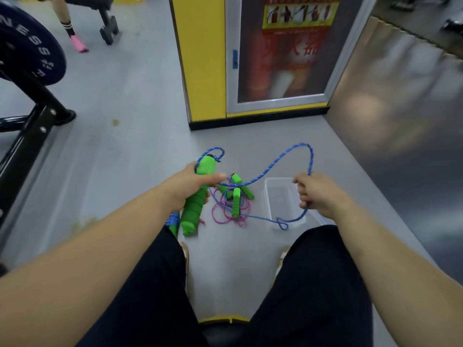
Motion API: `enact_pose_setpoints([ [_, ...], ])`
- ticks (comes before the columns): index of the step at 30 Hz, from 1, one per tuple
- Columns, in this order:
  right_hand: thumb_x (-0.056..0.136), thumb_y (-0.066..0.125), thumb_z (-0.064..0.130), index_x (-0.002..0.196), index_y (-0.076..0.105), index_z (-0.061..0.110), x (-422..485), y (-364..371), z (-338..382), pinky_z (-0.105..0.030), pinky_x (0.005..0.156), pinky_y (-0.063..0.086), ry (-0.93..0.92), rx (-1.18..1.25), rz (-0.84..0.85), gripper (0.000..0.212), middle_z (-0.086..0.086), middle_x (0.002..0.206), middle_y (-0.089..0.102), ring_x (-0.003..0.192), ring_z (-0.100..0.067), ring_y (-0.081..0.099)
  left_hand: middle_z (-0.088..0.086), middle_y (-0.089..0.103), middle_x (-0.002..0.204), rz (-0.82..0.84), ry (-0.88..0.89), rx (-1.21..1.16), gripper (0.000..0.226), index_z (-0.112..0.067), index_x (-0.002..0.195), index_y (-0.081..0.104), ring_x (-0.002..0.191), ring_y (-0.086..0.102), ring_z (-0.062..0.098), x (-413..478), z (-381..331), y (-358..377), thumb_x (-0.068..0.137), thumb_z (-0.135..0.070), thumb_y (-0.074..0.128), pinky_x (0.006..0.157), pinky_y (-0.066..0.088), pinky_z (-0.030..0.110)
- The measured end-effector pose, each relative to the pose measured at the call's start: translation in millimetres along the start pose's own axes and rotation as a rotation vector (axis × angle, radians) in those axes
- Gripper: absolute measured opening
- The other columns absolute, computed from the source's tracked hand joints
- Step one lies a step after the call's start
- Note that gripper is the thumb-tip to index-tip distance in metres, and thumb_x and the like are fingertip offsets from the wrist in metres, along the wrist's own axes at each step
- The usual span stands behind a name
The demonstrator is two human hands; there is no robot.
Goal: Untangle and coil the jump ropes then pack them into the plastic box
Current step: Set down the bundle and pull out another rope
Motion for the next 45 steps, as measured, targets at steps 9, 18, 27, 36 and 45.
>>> enact_pose_setpoints([
  [9, 0.102, 0.031, 0.02, 0.077, 0.045, 0.012, -55, 50, 117, -0.019, 0.04, 0.035, -0.407, 0.595, 0.25, 0.03, 0.006, 0.045, 0.032, 0.038, -0.008, 0.029, 0.029, 0.063, 0.087, 0.335, 0.149, -0.003, 0.049, -0.009, 0.108, 0.052, 0.052, 0.049, 0.016, -26, -20, 79, 0.07, -0.023, 0.081, 0.053, 0.046, 0.03],
  [18, 0.09, 0.054, 0.004, 0.128, 0.045, 0.016, -32, 69, 7, -0.021, 0.073, 0.045, -0.231, -0.007, 0.233, 0.041, -0.011, 0.132, 0.05, 0.098, -0.018, 0.055, -0.001, 0.046, 0.054, 0.237, 0.114, -0.36, 0.007, -0.015, 0.087, 0.051, 0.041, 0.039, 0.01, -49, -47, 39, 0.089, -0.015, 0.057, 0.037, 0.035, 0.016],
  [27, 0.093, 0.047, 0.039, 0.069, 0.05, 0.018, -14, 124, -53, -0.034, 0.077, 0.041, -0.304, -0.826, 0.422, 0.032, -0.012, 0.08, 0.057, 0.081, -0.022, 0.052, -0.005, 0.041, 0.05, 0.228, 0.189, -0.689, 0.02, -0.019, 0.077, 0.042, 0.037, 0.035, 0.006, -63, -56, 24, 0.071, -0.027, 0.06, 0.033, 0.032, 0.014],
  [36, 0.099, 0.032, 0.024, 0.054, 0.041, 0.013, -4, 55, -22, -0.024, 0.045, 0.033, -0.175, -0.219, -0.088, 0.048, -0.005, 0.051, 0.046, 0.043, -0.015, 0.038, 0.002, 0.052, 0.062, -0.218, 0.126, -0.233, 0.019, -0.015, 0.084, 0.053, 0.044, 0.047, 0.011, -37, -1, -52, 0.08, -0.018, 0.07, 0.044, 0.044, 0.021],
  [45, 0.1, 0.029, 0.036, 0.068, 0.039, 0.014, -95, 107, 99, -0.021, 0.041, 0.012, -0.333, 0.574, 0.495, 0.04, 0.002, 0.042, 0.033, 0.032, -0.008, 0.021, -0.01, 0.065, 0.106, -0.032, 0.33, -0.047, 0.086, -0.032, 0.13, 0.035, 0.086, 0.065, 0.004, -31, 10, 46, 0.063, -0.014, 0.086, 0.069, 0.051, 0.018],
])
Point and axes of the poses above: each hand's wrist, its own x-axis towards the middle knuckle, its own y-axis out of the palm, z = x × y, the point moved 5 cm from there along x, towards the middle knuckle
